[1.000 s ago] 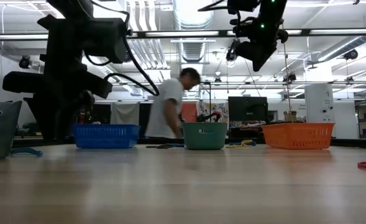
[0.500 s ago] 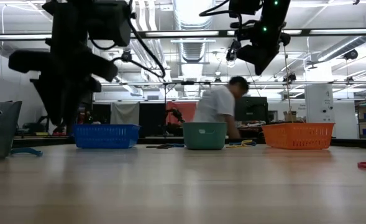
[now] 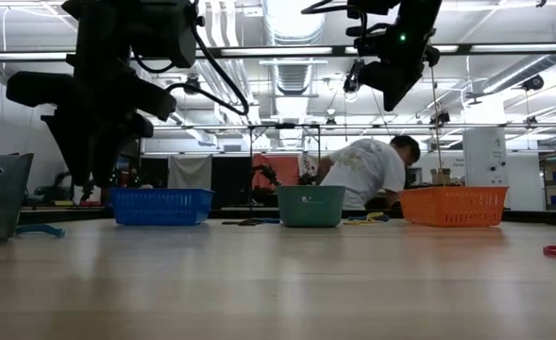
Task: Sort rubber bands into baskets
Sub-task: Put the bottom left blue rubber band into the blue bin
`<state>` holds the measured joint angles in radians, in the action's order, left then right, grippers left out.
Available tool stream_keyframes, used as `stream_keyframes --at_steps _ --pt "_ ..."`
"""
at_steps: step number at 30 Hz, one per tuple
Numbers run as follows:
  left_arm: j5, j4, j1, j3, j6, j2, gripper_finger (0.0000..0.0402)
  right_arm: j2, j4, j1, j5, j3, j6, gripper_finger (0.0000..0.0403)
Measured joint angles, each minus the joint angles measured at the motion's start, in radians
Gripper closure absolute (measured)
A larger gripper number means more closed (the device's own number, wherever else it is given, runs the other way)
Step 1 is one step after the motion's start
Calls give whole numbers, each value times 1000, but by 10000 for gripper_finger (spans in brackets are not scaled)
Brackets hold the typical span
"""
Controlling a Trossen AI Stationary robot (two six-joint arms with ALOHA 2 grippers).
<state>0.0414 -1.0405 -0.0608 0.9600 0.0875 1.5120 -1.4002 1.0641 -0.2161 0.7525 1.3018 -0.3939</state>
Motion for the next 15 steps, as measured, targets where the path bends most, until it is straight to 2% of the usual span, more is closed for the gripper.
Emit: stream_keyframes --at_steps 9,15 --pt "-15 79 -2 -14 38 7 246 1 0 16 5 -8 -7 394" --pt "-32 75 -8 -13 92 7 246 56 1 28 -7 -79 -13 394"
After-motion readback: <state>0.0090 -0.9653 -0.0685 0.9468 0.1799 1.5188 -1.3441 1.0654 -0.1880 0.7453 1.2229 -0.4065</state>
